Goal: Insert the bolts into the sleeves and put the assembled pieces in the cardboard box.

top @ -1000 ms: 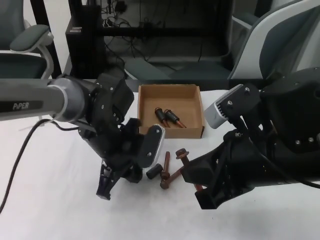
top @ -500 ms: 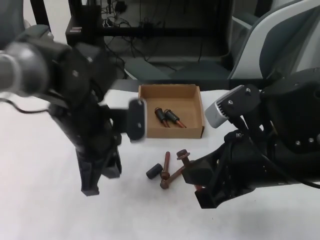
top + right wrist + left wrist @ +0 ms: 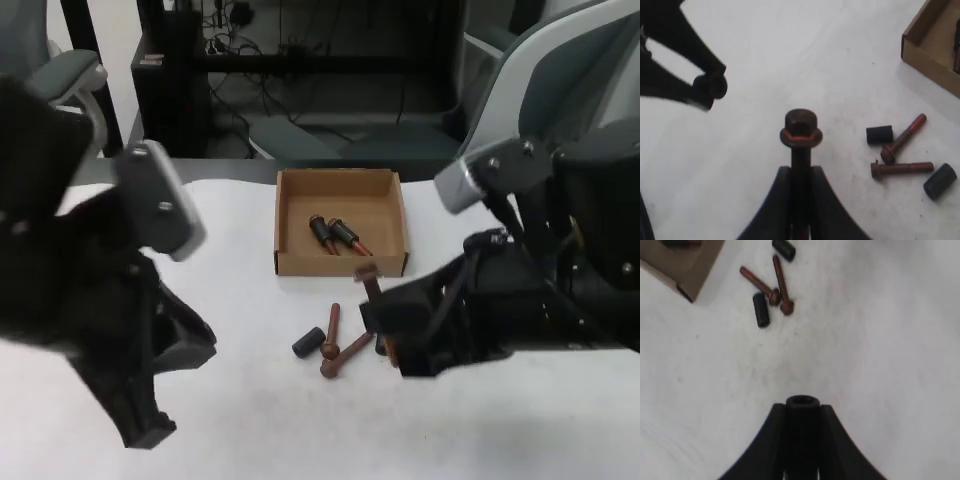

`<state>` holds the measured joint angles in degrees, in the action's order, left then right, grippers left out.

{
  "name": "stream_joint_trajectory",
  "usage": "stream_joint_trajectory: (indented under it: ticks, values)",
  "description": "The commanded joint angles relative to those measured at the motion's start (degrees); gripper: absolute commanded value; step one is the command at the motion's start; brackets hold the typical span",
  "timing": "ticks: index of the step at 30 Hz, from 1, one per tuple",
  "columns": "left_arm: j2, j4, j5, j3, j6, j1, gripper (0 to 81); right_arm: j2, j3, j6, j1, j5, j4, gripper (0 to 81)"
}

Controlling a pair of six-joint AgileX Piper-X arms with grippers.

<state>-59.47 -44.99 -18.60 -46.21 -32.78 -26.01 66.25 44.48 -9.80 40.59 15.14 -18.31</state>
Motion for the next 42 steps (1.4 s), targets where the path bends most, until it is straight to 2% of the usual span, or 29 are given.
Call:
stream_joint_trajectory:
  ticks: [1,7,13,21,27,32,42]
  values:
    - [5.8,5.45,-3.57,2.75,7.68,0.0,1.7,-0.69,0.05,-4.3,-0.29,0.6,5.26,0.4]
    - [11.1,20.18,-8.98,8.65,22.45,0.0,1.7,0.89,0.05,-12.35,-0.29,0.17,15.21,0.4]
    - [11.09,33.21,-12.02,14.51,30.4,0.0,1.7,4.46,0.05,-17.29,-0.29,-0.82,23.9,0.4]
    - [9.57,46.14,-15.07,21.35,31.55,0.11,1.7,9.85,0.05,-20.33,-0.29,-1.17,32.32,0.4]
    - [1.34,53.92,-15.32,21.36,30.11,0.11,1.7,11.14,0.05,-20.32,-0.29,-1.17,34.32,0.4]
    - [-4.7,64.08,-16.24,21.05,32.78,0.11,1.7,11.14,0.2,-23.98,-0.93,-1.17,36.83,0.4]
    - [-11.6,65.0,-16.11,15.13,31.33,0.11,1.7,11.57,1.86,-23.07,-5.32,0.31,37.49,0.4]
